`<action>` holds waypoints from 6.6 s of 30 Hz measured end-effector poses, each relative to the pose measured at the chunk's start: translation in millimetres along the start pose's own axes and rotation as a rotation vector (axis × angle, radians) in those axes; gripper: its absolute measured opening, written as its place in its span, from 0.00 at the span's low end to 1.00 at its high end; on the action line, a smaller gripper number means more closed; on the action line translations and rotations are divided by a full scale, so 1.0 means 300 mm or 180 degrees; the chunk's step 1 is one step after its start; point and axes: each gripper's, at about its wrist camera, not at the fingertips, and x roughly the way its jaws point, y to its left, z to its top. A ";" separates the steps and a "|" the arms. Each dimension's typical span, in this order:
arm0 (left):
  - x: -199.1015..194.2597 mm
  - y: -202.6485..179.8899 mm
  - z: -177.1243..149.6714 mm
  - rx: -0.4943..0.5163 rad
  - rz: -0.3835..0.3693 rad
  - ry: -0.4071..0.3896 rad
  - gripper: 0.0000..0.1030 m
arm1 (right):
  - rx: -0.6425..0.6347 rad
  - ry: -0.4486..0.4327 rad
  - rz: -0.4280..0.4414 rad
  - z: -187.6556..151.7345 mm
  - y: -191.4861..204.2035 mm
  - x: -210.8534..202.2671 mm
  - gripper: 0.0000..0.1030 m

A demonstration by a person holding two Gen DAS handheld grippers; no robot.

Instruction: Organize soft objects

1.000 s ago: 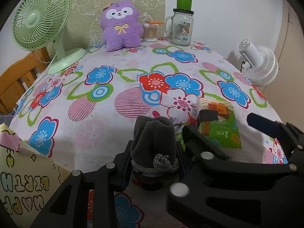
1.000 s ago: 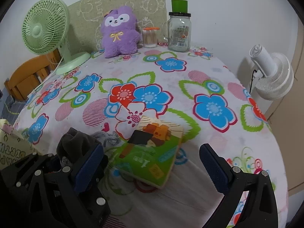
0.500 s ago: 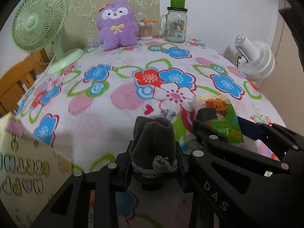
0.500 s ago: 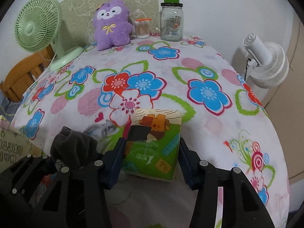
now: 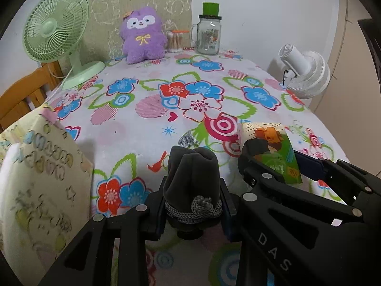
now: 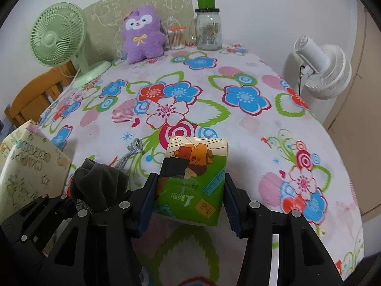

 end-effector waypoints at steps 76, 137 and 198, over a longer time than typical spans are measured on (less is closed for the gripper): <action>-0.615 0.090 -0.062 0.0113 0.0233 -0.1014 0.36 | -0.0251 -0.1039 0.0037 -0.057 0.220 -0.638 0.54; -0.280 0.671 -0.038 -0.0395 0.0701 -0.0302 0.49 | -0.0916 -0.0492 0.0729 0.045 0.709 -0.232 0.53; -0.535 0.396 -0.134 -0.0220 0.0458 -0.0695 0.91 | -0.0663 -0.0893 0.0361 -0.081 0.489 -0.509 0.98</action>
